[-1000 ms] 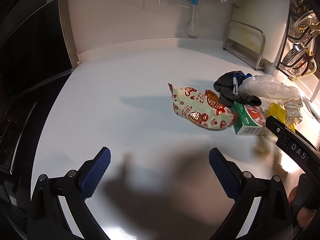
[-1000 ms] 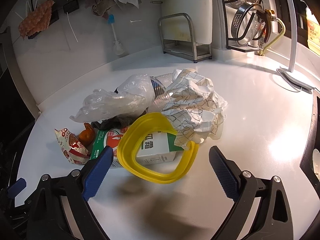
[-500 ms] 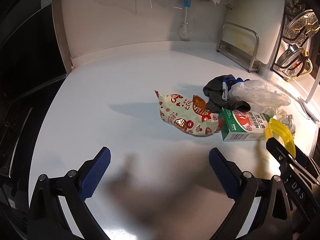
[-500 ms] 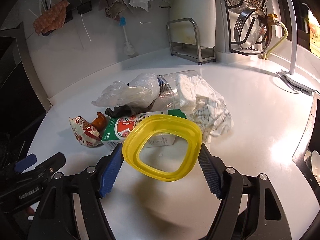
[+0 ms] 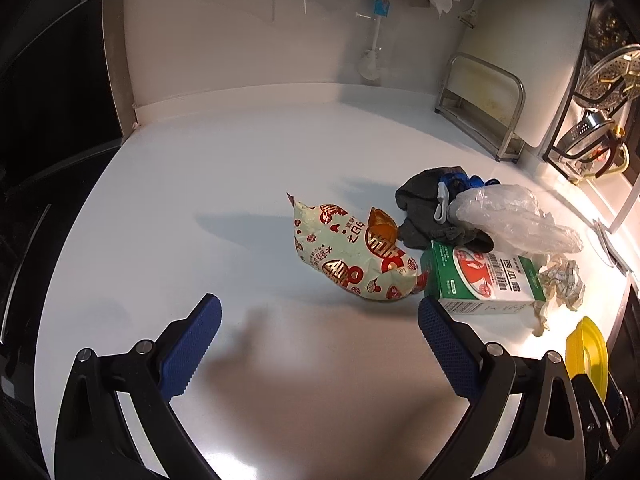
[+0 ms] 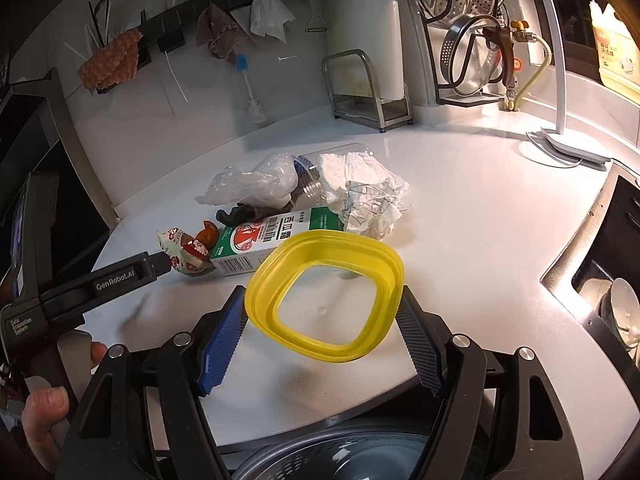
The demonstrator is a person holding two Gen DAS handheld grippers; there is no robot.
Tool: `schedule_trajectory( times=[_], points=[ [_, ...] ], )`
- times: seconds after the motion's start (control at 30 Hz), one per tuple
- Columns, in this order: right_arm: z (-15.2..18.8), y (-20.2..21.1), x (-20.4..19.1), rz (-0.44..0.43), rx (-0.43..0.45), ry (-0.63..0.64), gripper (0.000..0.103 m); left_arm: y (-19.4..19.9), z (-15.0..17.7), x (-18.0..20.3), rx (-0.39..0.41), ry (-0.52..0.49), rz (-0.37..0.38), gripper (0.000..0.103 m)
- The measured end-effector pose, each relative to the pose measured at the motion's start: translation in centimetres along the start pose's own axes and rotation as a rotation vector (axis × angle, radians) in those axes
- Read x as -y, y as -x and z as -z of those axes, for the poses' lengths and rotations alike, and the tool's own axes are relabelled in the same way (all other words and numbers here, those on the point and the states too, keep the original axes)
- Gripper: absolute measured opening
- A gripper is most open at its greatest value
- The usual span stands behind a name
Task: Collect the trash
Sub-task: 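Grasp the red-patterned snack wrapper with the left tool while the right tool holds the yellow ring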
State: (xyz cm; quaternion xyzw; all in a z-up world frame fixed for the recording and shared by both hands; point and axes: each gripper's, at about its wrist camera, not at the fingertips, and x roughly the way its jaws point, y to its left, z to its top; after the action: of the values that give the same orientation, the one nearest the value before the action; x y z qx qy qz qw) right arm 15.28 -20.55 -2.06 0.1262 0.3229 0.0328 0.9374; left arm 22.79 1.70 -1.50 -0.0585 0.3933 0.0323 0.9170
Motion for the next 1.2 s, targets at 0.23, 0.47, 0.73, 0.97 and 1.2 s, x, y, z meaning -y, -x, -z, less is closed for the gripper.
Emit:
schedule_trajectory(
  times=[0.23, 0.47, 0.73, 0.97, 1.2],
  points=[
    [0.0, 0.8, 1.5, -0.009, 0.028, -0.028, 0.071, -1.4, -2.2, 0.2, -0.014, 0.086, -0.056, 0.097],
    [0.2, 1.1, 3.3, -0.019, 0.036, -0.06, 0.071, -3.2, -2.8, 1.9, -0.04, 0.1, -0.129, 0.097],
    [0.3, 1.9, 4.3, -0.021, 0.058, -0.075, 0.071, -4.0, -2.4, 1.6, -0.044, 0.138, -0.147, 0.098],
    [0.2, 2.1, 4.0, -0.029, 0.068, -0.072, 0.071, -3.4, -1.6, 0.4, -0.051, 0.166, -0.138, 0.098],
    [0.2, 2.2, 3.7, -0.029, 0.073, -0.067, 0.071, -3.2, -1.2, -0.5, -0.066, 0.214, -0.124, 0.098]
  ],
)
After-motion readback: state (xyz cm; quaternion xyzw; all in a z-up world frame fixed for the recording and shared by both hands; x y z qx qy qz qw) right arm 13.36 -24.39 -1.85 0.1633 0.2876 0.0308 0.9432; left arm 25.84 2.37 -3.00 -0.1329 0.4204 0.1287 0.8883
